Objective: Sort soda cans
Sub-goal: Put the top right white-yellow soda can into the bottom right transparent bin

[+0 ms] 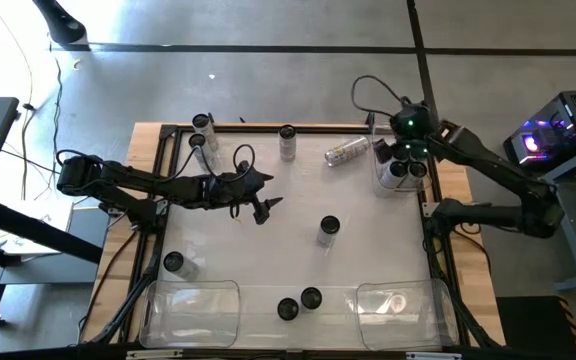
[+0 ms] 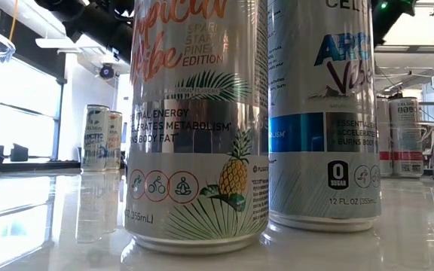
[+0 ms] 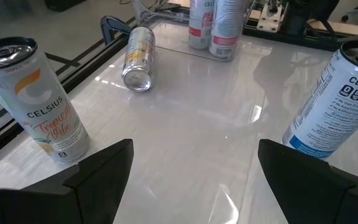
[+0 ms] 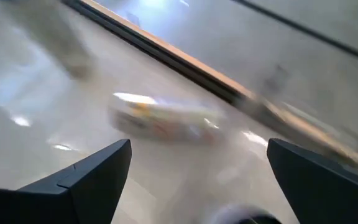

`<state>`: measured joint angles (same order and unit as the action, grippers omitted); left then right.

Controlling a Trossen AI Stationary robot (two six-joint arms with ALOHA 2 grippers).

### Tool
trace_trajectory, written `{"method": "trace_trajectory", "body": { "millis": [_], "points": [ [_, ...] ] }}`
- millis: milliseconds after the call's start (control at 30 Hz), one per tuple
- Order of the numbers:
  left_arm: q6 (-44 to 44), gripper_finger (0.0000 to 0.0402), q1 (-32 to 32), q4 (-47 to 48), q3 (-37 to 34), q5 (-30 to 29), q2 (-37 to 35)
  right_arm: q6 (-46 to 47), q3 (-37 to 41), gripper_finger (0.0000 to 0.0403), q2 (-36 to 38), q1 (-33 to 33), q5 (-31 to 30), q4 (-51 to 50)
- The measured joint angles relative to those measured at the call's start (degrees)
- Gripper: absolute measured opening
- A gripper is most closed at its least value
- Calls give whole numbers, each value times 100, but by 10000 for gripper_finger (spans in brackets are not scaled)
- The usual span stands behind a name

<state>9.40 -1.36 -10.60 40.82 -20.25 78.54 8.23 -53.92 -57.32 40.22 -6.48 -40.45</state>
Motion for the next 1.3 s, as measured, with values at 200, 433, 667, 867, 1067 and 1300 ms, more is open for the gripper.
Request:
{"method": "trace_trajectory", "body": {
  "millis": [200, 433, 667, 867, 1067, 1300],
  "points": [
    [114, 341, -60, -1, 0, -2, 0, -232, 296, 373, -351, -851, 345, 1515],
    [213, 341, -93, 0, 0, -4, 0, -1265, -530, 373, -1723, -1079, 280, 977],
    [355, 341, -93, 43, 0, -4, 0, -2577, -1897, 373, -3062, -1063, -300, -311],
    [355, 341, -89, 49, 0, 3, -1, -4047, -2479, 373, -4081, -950, -549, -1083],
    [353, 341, -86, 75, 0, 52, 0, -4526, -2630, 373, -4807, -907, -1021, -1191],
    [351, 341, -78, 198, 0, 66, 0, -4622, -2641, 373, -5224, -840, -1251, -1010]
  ]
}}
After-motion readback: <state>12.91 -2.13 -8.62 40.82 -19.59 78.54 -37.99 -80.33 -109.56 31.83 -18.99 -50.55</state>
